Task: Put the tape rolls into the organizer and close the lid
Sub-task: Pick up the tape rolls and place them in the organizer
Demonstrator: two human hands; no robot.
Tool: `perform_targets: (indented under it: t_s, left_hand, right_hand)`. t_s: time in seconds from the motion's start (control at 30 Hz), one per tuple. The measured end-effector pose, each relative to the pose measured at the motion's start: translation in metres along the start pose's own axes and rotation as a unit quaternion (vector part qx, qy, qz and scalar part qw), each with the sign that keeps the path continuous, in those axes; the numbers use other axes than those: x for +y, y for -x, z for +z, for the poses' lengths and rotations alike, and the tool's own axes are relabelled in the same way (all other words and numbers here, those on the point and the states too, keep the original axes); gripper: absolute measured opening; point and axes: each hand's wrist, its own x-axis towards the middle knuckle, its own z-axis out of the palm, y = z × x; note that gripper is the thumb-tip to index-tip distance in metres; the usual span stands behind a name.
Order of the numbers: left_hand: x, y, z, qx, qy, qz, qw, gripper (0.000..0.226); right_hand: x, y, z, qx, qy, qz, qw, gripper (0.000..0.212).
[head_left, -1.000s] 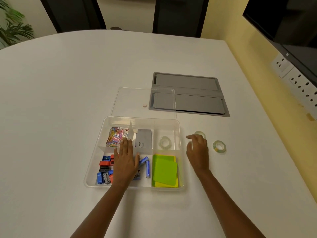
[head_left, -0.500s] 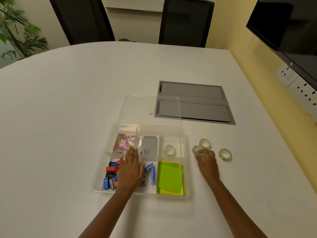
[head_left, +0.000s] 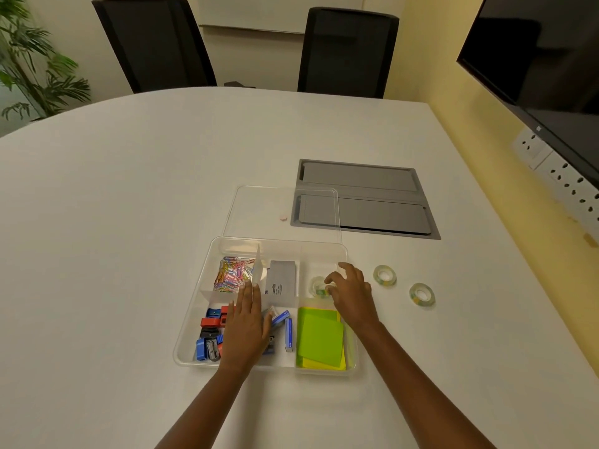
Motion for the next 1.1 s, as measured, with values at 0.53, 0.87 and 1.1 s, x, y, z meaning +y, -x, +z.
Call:
perform_targets:
  t_s: [0.53,0.87,1.1]
  left_hand:
    - [0.0,-0.003,0.002,0.013,0.03,0.002,0.999,0.062]
    - [-0.001,-0.002,0.001,0.019,0.025,0.011,0.999,0.102]
    - [-0.001,-0.002,0.002,0.018,0.028,0.007,0.999,0.072]
  right_hand:
    - [0.107,0.025,-0.019,0.017,0.076,0.228,0.97,0.049]
    - [0.109,0.039,-0.009,0.086,0.038,0.165,0.982,0.031]
    - [0.061,0.025,-0.017,0.161,-0.105,0.079,0.978,0.024]
